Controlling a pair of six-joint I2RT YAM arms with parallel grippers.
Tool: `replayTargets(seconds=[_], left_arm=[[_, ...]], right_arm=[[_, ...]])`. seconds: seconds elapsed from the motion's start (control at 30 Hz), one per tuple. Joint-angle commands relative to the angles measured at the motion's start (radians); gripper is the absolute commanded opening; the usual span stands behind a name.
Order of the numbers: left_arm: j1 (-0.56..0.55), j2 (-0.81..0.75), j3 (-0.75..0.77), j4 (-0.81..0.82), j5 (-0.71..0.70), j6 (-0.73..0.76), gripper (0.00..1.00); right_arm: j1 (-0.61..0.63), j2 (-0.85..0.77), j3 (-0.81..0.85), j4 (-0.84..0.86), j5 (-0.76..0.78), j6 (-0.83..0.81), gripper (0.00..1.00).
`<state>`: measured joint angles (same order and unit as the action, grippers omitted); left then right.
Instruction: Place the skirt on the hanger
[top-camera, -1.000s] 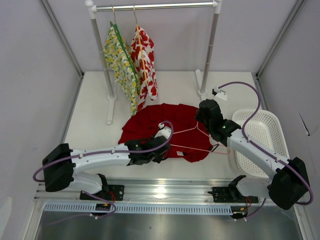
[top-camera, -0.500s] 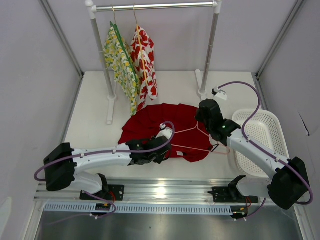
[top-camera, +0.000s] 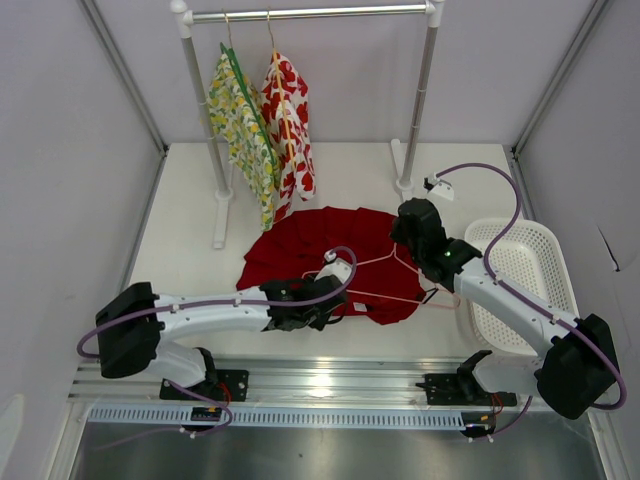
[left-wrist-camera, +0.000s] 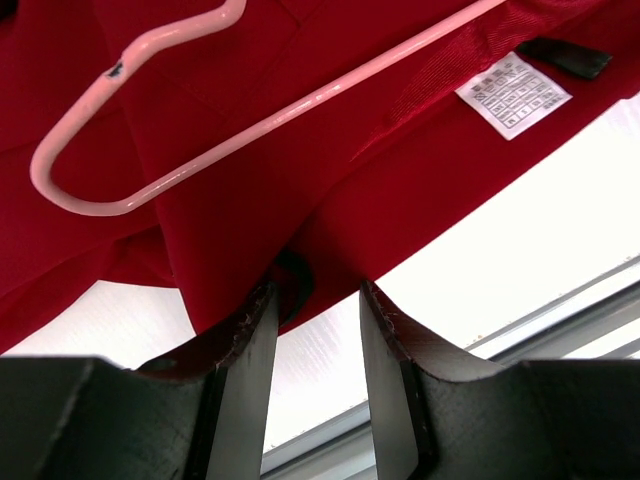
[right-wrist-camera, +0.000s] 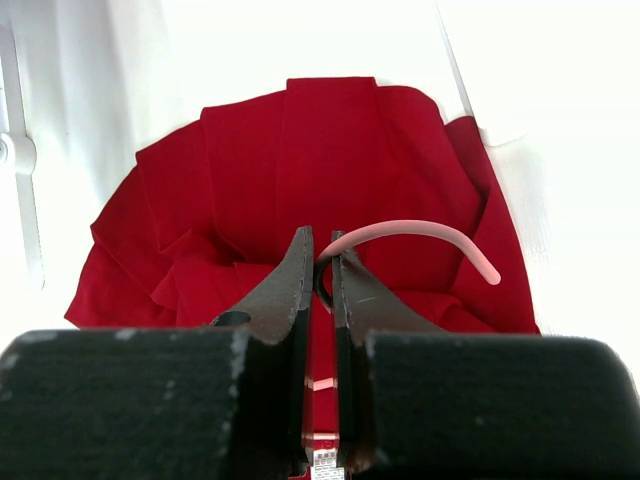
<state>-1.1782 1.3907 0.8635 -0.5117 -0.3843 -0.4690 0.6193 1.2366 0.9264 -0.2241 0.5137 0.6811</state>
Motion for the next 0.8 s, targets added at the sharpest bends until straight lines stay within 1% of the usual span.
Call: replayTargets(seconds=[0.0,0.4,0.6,0.77], left_arm=[[-0.001,0.024,0.04,0.01,-0.022,0.006,0.43],[0.029,0.051,0.04,0.038,-0.014,0.018,0.42],[0.037,0.064,0.042,0.035,-0.022,0.02,0.37],[0.038,0.067,0.045,0.03,-0.027,0.021,0.28]], right_arm=[[-0.006,-0.002,0.029,-0.009,0.017,0.002,0.0],[-0.006,-0.009,0.029,-0.012,0.016,0.001,0.0],[-0.007,-0.011,0.029,-0.012,0.017,0.001,0.0],[-0.006,-0.009,0.029,-0.014,0.017,0.001,0.0]])
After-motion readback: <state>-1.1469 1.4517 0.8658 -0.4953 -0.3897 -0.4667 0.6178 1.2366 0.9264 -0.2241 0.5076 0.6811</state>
